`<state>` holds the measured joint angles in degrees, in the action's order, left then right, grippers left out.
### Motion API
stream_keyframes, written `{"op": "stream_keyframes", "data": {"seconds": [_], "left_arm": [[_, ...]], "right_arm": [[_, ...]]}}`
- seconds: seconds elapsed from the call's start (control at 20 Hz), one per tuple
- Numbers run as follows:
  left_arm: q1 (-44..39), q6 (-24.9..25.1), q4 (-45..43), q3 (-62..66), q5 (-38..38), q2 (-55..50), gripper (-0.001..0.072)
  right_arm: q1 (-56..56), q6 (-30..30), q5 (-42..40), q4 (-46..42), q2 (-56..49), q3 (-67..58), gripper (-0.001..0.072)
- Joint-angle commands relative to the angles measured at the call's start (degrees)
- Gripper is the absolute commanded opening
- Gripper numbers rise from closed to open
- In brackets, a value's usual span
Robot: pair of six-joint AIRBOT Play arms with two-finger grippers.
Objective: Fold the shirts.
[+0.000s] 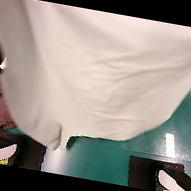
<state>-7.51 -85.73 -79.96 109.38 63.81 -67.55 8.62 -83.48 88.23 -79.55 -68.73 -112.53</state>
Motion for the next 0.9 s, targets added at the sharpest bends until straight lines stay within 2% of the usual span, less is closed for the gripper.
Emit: {"op": "stream_keyframes", "data": {"seconds": [0.0, 0.15, 0.2, 0.25, 0.3, 0.35, 0.4, 0.45, 0.55, 0.7, 0.85], "left_arm": [[0.04, -2.51, -0.15, -4.68, 3.1, -14.16, 0.0025], [0.04, -2.38, -0.22, -4.81, 1.36, -23.89, 0.0028], [0.04, -2.38, -0.22, -4.81, 0.63, -25.86, 0.0081], [0.04, -2.38, -0.24, -4.81, -0.04, -27.02, 0.0329], [0.07, -2.38, -0.26, -4.81, -0.39, -27.61, 0.047], [0.07, -2.34, -0.81, -4.81, -0.5, -27.67, 0.0468], [0.07, -2.34, -1.42, -4.61, -0.26, -27.61, 0.0468], [0.39, -2.34, -2.21, -3.85, 1.18, -27.58, 0.0467], [2.32, -2.34, -2.1, -2.14, 6.82, -27.06, 0.0467], [6.78, -2.34, -1.99, -4.37, 14.93, -23.19, 0.0467], [9.22, -2.23, -0.79, -17.14, 15.72, -15.19, 0.0467]], "right_arm": [[-0.02, 1.73, 0.85, 0.02, -11.15, 7.04, 0.001], [-0.02, 2.14, -2.05, 0.11, -21.29, 6.05, 0.0012], [-0.02, 2.14, -2.21, 0.5, -24.13, 4.26, 0.0013], [-0.02, 2.14, -2.34, 0.5, -26.86, 1.97, 0.0013], [-0.02, 2.12, -2.29, 0.5, -28.98, -0.26, 0.0013], [-0.02, 2.12, -2.05, 0.57, -30.82, -2.56, 0.0055], [-0.04, 2.12, -2.01, 0.55, -31.95, -4.31, 0.0265], [-0.28, 2.12, -2.21, 1.09, -32.17, -4.96, 0.0358], [-1.7, 2.75, -1.99, 5.84, -30.03, -2.21, 0.0358], [-6.03, 4.59, -0.98, 13.79, -23.26, 8.72, 0.0358], [-10.51, 7.37, -1.88, 22.16, -14.12, 24.17, 0.0358]]}}
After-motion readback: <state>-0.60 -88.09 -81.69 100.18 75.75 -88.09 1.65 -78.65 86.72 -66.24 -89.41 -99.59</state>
